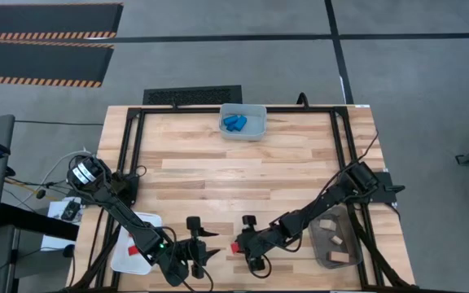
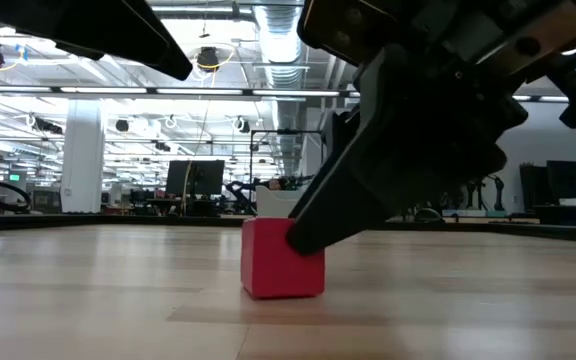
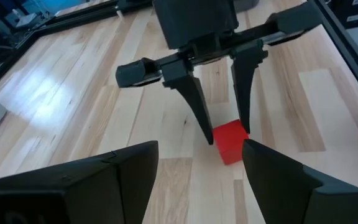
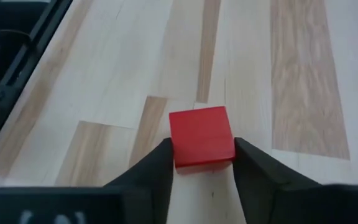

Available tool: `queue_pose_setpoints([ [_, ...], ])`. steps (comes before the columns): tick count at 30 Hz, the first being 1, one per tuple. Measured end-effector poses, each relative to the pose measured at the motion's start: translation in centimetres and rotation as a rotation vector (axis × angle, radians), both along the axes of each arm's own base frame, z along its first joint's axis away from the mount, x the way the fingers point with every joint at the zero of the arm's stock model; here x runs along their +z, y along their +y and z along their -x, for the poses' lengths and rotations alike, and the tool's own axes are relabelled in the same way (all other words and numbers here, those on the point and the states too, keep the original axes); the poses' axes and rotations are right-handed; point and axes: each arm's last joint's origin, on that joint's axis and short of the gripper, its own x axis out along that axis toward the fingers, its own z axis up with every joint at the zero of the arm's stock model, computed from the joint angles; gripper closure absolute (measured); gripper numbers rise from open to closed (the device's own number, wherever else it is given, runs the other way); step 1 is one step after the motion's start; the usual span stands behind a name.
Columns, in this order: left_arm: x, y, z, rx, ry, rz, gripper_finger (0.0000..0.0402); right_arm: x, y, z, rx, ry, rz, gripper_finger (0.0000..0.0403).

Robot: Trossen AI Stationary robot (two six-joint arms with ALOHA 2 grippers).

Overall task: Sort & place blocks by color
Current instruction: Put the red square block into the white bin

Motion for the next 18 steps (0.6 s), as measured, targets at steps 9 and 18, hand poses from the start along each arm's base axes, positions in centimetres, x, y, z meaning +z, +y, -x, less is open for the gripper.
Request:
queue_pose_setpoints([
  [9, -0.2, 0.3, 0.1, 0.046, 0.01, 0.044, 0.0177, 6.4, -0.4, 1.3, 0.031, -0.106, -0.003, 0.0253],
  [18, 0.5, 0.8, -1.1, 0.096, -0.09, 0.042, 0.0177, 10.1, -1.3, 2.2, -0.019, -0.222, 0.078, 0.0253],
])
